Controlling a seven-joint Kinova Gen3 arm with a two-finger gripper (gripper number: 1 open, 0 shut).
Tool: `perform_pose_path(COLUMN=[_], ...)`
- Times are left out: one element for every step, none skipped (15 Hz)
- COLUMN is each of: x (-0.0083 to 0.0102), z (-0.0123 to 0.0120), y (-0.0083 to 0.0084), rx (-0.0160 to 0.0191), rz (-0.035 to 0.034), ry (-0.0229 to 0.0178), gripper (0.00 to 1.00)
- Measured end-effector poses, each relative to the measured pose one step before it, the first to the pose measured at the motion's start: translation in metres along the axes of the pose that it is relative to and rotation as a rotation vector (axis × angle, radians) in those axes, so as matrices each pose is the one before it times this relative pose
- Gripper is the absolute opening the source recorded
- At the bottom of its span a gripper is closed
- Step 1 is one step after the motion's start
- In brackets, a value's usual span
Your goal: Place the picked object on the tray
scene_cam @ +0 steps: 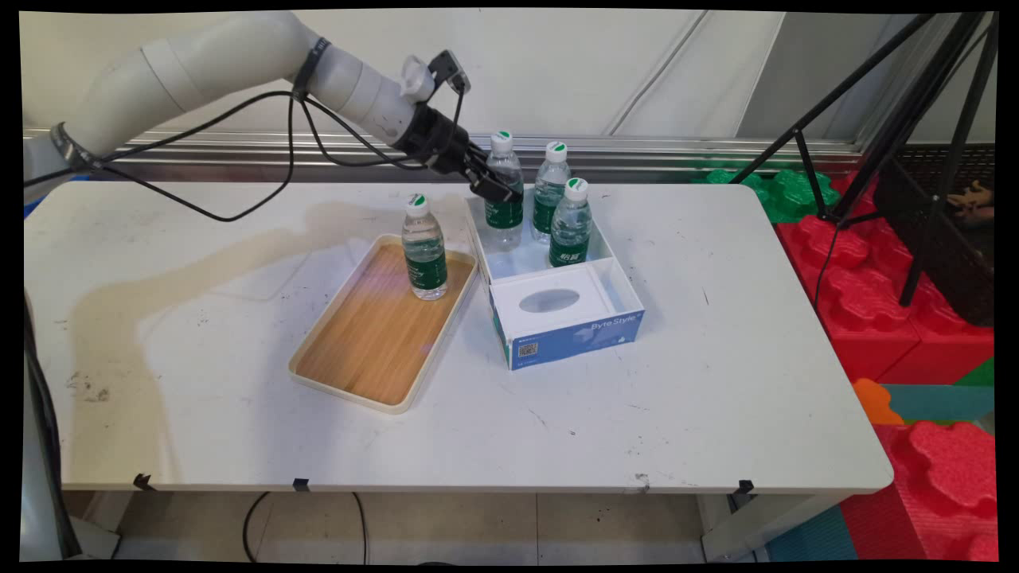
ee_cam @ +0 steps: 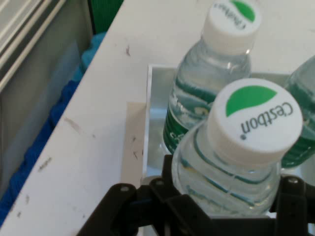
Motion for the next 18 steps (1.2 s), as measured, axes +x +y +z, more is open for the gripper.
perform_pose_path(x=[0.00171,0.00086,0.0018,0.00239,0.00224,0.00207,0.00231,0.00306,0.00202,0.00204,0.00257,0.00185,0.00256,0.00158,0.00203,0.00113,0.00128,0.00068], z=[-0.00497,-0.00393,-0.00579,-0.00683,-0.00826,-0.00741,-0.00925,-0.00915,-0.00687,-0.0072,-0.00884,-0.0058,-0.00921,-0.00624,-0.00959,-0.00634,-0.00991,-0.01218], y=[0.00072,0.00054,0.00095,0.00144,0.00149,0.00144,0.00169,0.00171,0.00117,0.0012,0.00143,0.00093,0.00147,0.00093,0.00136,0.00073,0.00123,0.00156], rx=[0.00149,0.00151,0.00075,-0.00089,-0.00017,-0.0005,0.0002,-0.00075,0.00004,0.0006,0.00021,0.00021,0.00028,0.00022,0.00047,0.00034,0.00023,-0.00091], rz=[0.00207,0.00118,0.00313,0.00472,0.00382,0.00338,0.00305,0.00271,0.00081,-0.00012,0.00009,0.00051,0.00165,0.0014,0.00263,0.00149,0.00256,0.00235], ry=[0.00887,0.00613,0.00927,0.0106,0.01214,0.01032,0.01204,0.01198,0.00881,0.00921,0.01085,0.00726,0.00985,0.00624,0.00773,0.00451,0.00542,0.00396], gripper=[0.0,0.0,0.0,0.0,0.0,0.0,0.0,0.0,0.0,0.0,0.0,0.0,0.0,0.0,0.0,0.0,0.0,0.0])
